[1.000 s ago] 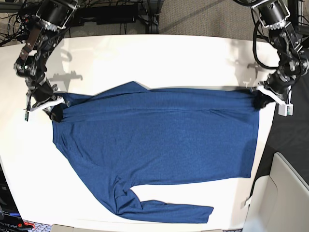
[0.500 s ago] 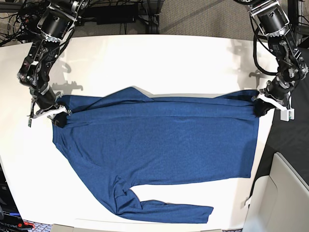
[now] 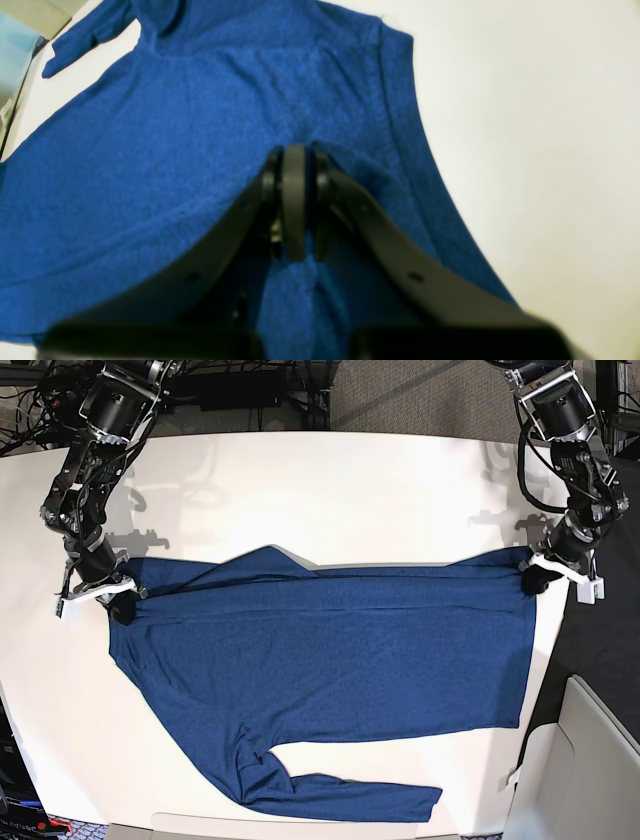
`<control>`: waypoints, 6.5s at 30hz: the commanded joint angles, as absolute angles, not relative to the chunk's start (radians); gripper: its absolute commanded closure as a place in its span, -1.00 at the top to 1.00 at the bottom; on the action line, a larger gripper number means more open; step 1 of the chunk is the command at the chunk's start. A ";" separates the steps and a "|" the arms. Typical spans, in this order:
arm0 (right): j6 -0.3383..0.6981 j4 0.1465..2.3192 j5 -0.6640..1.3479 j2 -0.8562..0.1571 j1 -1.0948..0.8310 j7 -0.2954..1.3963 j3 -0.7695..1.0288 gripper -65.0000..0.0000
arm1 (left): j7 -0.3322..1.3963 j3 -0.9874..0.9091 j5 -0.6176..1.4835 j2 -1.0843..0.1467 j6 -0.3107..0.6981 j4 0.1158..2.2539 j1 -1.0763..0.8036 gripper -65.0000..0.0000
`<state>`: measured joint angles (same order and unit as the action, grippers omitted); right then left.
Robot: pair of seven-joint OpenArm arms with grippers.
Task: Fold the T-shirt properly
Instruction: 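Lower the held shoulders and lay the shirt flat, then pull the shirt further toward the robot with both grippers, then release the right gripper and reposition it along the shirt's shoulder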
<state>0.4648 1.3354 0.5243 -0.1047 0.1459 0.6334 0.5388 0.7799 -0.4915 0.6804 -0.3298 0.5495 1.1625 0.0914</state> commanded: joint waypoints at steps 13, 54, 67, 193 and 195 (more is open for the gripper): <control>0.470 1.365 0.552 -0.124 0.104 0.727 0.544 -0.24 | 0.840 -0.495 0.693 -0.367 0.553 1.305 0.022 -0.41; 0.461 1.356 0.665 -0.022 0.084 0.808 0.742 -0.24 | 1.007 -0.496 0.699 -0.343 0.559 1.336 0.048 -0.41; 0.470 1.317 0.668 -0.022 0.099 0.811 0.742 -0.93 | 1.015 -0.495 0.697 -0.341 0.561 1.331 0.073 -0.41; 0.639 1.741 0.940 -0.036 -0.647 0.969 0.515 0.35 | 1.191 -0.475 0.693 -0.328 0.578 1.719 -0.285 -0.81; 0.668 1.727 0.938 -0.035 -0.631 0.969 0.516 0.49 | 1.191 -0.475 0.693 -0.328 0.578 1.719 -0.285 -0.81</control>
